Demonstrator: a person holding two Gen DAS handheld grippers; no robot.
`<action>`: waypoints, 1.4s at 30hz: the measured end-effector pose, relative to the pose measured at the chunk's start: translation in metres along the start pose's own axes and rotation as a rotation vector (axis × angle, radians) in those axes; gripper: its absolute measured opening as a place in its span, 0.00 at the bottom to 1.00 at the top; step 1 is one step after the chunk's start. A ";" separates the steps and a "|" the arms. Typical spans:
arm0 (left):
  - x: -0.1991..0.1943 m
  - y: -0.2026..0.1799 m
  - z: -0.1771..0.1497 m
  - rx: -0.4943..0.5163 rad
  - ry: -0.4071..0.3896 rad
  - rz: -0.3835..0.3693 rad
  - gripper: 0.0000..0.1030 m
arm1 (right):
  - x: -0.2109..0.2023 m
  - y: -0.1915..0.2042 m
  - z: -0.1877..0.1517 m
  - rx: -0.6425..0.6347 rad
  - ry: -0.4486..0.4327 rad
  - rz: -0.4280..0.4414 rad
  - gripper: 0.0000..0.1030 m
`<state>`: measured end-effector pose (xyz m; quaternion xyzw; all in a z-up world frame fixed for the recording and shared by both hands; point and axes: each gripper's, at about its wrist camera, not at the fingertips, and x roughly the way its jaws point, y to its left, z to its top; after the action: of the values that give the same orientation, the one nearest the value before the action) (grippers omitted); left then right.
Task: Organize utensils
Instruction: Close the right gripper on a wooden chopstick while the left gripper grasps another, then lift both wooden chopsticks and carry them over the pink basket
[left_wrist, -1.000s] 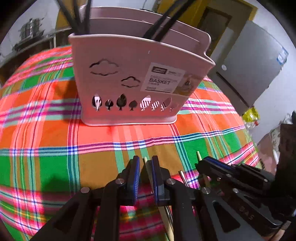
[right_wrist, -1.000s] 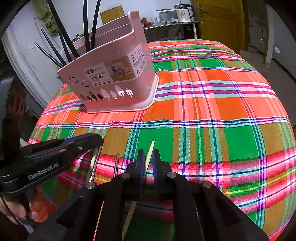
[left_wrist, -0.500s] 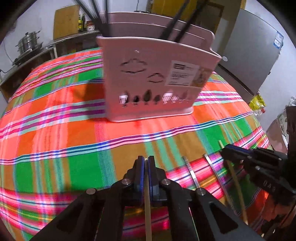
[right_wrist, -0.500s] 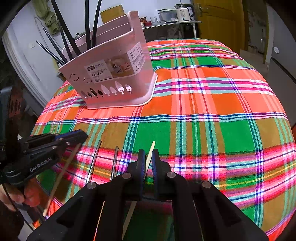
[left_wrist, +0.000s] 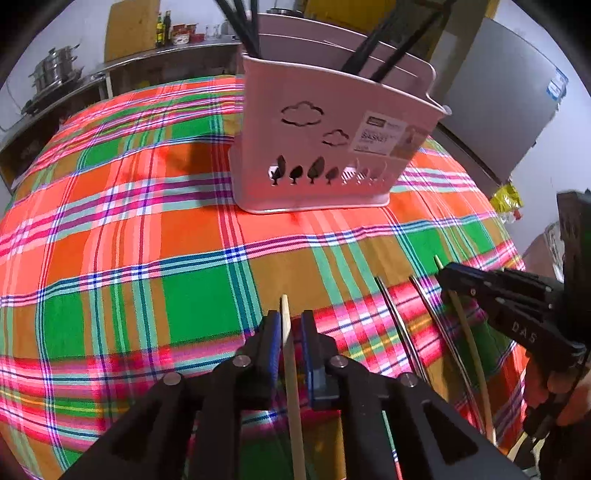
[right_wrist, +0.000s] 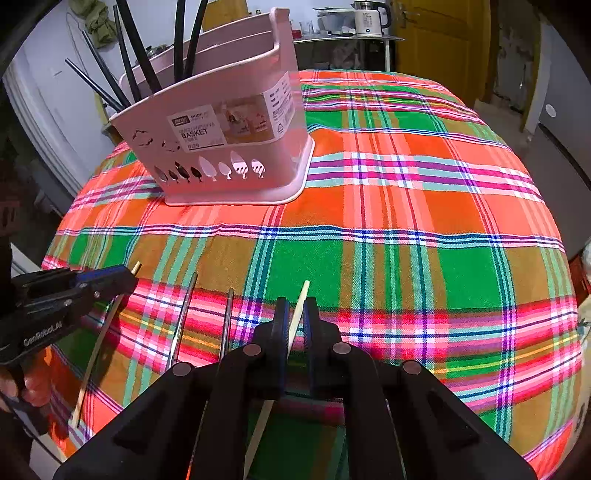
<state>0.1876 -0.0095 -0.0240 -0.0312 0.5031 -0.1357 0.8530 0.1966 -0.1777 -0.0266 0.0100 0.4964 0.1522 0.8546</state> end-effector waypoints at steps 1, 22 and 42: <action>0.001 -0.002 0.000 0.013 0.003 0.009 0.10 | 0.000 0.001 0.000 -0.003 0.003 -0.004 0.08; -0.024 -0.010 0.021 0.094 -0.057 0.082 0.04 | -0.018 0.010 0.013 -0.016 -0.047 0.041 0.05; -0.151 -0.012 0.068 0.099 -0.348 0.058 0.04 | -0.122 0.027 0.054 -0.053 -0.341 0.019 0.05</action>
<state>0.1752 0.0131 0.1399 0.0022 0.3413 -0.1279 0.9312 0.1797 -0.1775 0.1088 0.0179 0.3399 0.1691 0.9249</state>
